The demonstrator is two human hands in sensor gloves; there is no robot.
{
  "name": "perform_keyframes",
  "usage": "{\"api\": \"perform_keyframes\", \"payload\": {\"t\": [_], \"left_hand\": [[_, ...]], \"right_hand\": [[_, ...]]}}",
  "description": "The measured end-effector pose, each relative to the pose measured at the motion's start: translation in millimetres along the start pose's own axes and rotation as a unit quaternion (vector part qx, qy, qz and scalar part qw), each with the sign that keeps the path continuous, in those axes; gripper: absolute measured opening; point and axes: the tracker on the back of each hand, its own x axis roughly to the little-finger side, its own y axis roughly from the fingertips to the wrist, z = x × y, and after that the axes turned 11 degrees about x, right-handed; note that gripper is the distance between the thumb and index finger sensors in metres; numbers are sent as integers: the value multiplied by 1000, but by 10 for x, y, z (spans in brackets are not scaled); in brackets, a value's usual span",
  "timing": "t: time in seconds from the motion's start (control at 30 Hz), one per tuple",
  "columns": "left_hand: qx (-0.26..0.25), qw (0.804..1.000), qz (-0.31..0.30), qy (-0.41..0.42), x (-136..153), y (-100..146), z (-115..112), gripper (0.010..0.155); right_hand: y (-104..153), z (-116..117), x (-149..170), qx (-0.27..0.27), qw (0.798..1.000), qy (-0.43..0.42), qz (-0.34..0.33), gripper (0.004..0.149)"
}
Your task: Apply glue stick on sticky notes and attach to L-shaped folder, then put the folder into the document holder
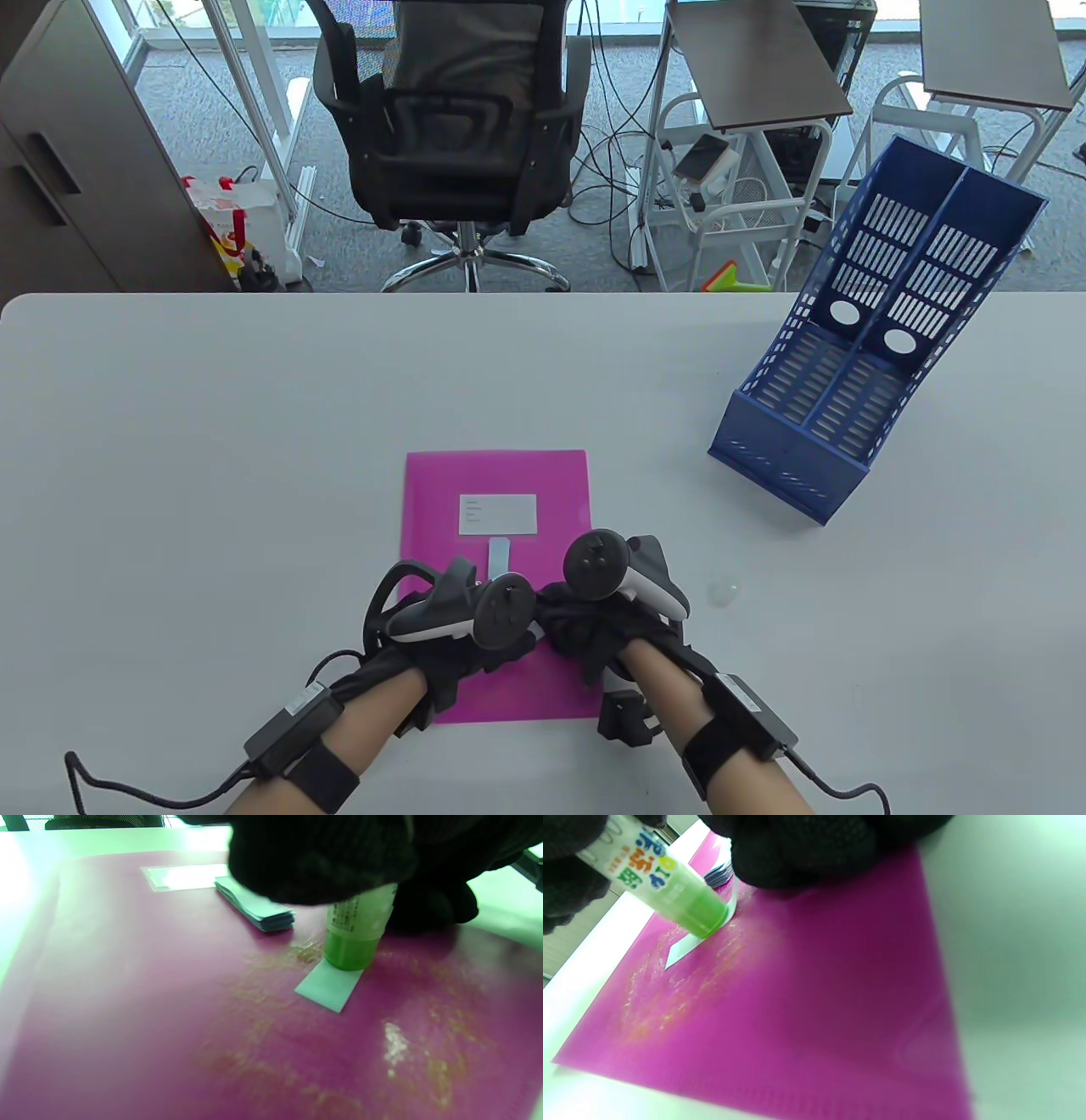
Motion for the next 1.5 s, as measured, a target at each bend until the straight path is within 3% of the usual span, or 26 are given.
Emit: {"api": "perform_keyframes", "payload": {"t": [0.17,0.37,0.57,0.83,0.93,1.03,1.13,1.4,1.5], "left_hand": [[-14,1000,2,3,-2,19,-14,50],[49,998,13,-28,178,205,-50,49],[-16,1000,-11,7,98,116,-67,49],[-12,1000,6,9,-34,-72,29,49],[34,999,15,-27,-34,-15,39,49],[32,999,18,-30,107,134,-31,49],[-9,1000,0,-3,186,235,-116,50],[-37,999,7,11,44,14,-22,50],[-4,1000,5,-3,38,38,-15,50]], "right_hand": [[6,4,-10,8,1000,11,4,36],[10,9,-8,15,1000,14,5,35],[3,5,4,11,1000,9,5,35],[0,3,18,14,1000,5,5,35],[20,10,4,22,1000,15,2,35],[21,10,11,22,1000,11,2,36],[16,9,12,20,1000,8,4,35],[13,7,20,21,1000,7,6,35],[19,8,22,22,1000,7,3,35]]}}
